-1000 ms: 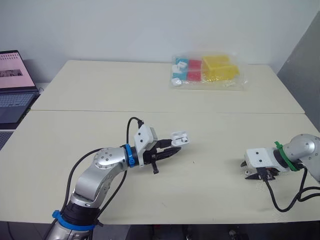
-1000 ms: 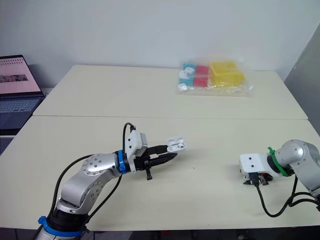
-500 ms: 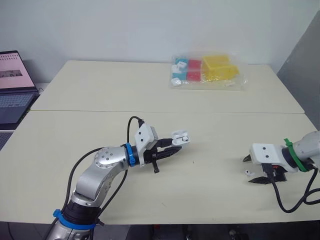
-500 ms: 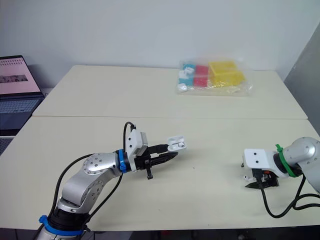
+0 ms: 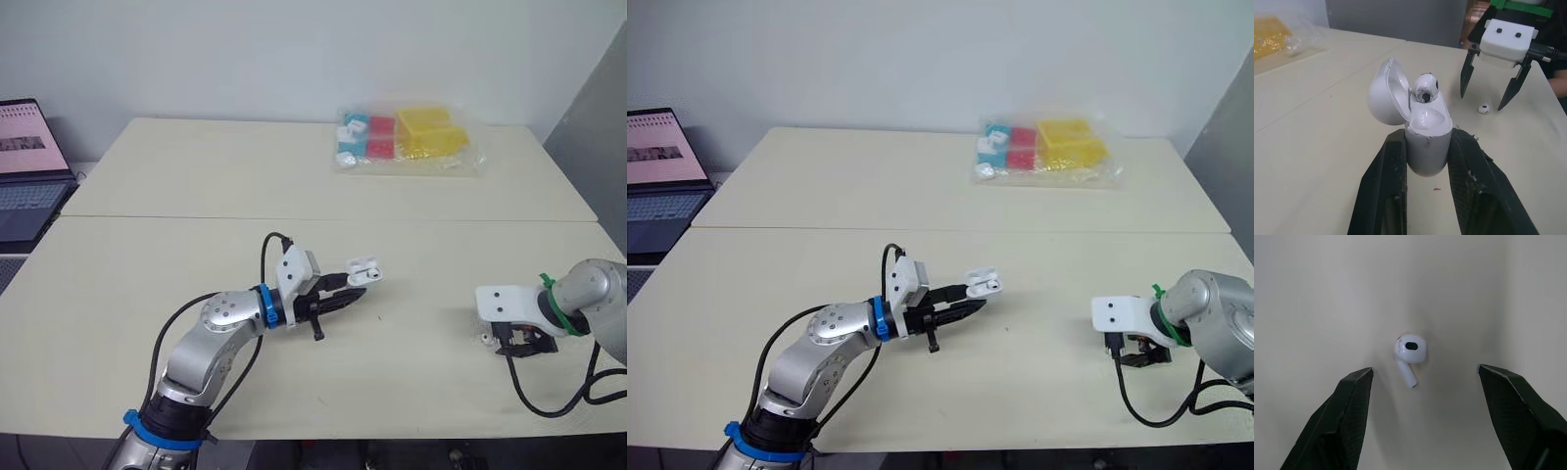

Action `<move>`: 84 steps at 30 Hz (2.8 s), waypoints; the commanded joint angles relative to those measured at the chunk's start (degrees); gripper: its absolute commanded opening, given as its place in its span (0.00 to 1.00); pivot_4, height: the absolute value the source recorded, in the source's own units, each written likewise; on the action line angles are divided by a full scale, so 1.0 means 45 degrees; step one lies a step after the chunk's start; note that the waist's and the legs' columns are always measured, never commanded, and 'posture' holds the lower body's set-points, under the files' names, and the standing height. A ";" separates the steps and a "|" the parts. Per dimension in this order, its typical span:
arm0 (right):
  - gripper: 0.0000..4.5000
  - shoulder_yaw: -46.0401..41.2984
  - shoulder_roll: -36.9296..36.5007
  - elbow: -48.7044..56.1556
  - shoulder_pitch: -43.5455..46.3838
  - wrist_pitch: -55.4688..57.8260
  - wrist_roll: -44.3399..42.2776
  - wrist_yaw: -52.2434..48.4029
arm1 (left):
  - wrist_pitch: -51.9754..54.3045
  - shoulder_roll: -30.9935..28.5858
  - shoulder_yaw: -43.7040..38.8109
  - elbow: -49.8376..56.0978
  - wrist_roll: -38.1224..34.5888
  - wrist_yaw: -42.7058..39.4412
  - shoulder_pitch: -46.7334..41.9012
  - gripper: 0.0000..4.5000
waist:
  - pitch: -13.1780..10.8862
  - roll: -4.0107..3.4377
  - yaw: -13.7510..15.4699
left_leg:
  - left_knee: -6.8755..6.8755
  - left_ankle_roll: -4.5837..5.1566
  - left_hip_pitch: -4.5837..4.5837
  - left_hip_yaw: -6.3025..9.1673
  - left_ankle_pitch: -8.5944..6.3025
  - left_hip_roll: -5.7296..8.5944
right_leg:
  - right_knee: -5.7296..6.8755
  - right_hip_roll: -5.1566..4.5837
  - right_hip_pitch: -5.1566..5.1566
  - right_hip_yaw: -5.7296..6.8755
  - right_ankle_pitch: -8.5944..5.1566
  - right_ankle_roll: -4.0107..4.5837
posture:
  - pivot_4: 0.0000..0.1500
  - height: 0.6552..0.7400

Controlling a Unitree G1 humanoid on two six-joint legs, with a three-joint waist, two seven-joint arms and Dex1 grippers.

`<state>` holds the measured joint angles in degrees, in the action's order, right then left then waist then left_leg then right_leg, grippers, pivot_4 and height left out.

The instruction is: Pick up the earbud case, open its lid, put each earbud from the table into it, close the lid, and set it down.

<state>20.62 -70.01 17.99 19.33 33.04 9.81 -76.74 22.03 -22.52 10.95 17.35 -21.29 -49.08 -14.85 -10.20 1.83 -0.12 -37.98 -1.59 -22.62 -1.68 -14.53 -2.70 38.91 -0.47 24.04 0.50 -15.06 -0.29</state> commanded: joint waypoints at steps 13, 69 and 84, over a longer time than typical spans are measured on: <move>0.79 0.0364 0.0654 -0.0399 0.0961 0.0031 0.0235 -0.0592 | -0.0403 0.0127 0.0113 0.0230 0.0049 0.0146 0.0044 0.17 | 0.0000 0.0000 -0.0007 | -0.0002 0.0000 0.0003 0.0002 0.0000 -0.0001 | 0.0004 0.0002 0.0000 -0.0001 0.0001 0.0001 | 1.00 0.97; 0.09 -0.4690 1.2535 0.5507 0.0036 0.3314 -0.7109 1.0601 | -0.0357 0.0752 -0.0625 -0.1025 -0.0455 0.0291 -0.2232 0.17 | 0.0011 0.0004 -0.0041 | -0.0010 0.0000 -0.0035 0.0029 0.0001 0.0001 | 0.0012 0.0012 0.0010 0.0015 0.0006 0.0001 | 1.00 0.97; 0.09 -0.3513 1.1944 0.4618 -0.0920 0.1459 -0.6830 1.1011 | -0.0225 0.0774 -0.0726 -0.0948 -0.0533 0.0353 -0.2281 0.17 | 0.0011 0.0004 -0.0039 | -0.0007 0.0001 -0.0036 0.0029 0.0001 -0.0003 | 0.0005 0.0015 0.0011 0.0011 0.0005 0.0000 | 1.00 0.97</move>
<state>4.64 -15.55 38.05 15.72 40.60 -20.87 -27.42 21.41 -19.36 8.69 11.33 -22.56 -47.93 -23.91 -10.15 1.85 -0.29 -38.02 -1.58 -22.78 -1.54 -14.53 -2.71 38.93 -0.40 24.09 0.56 -15.04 -0.29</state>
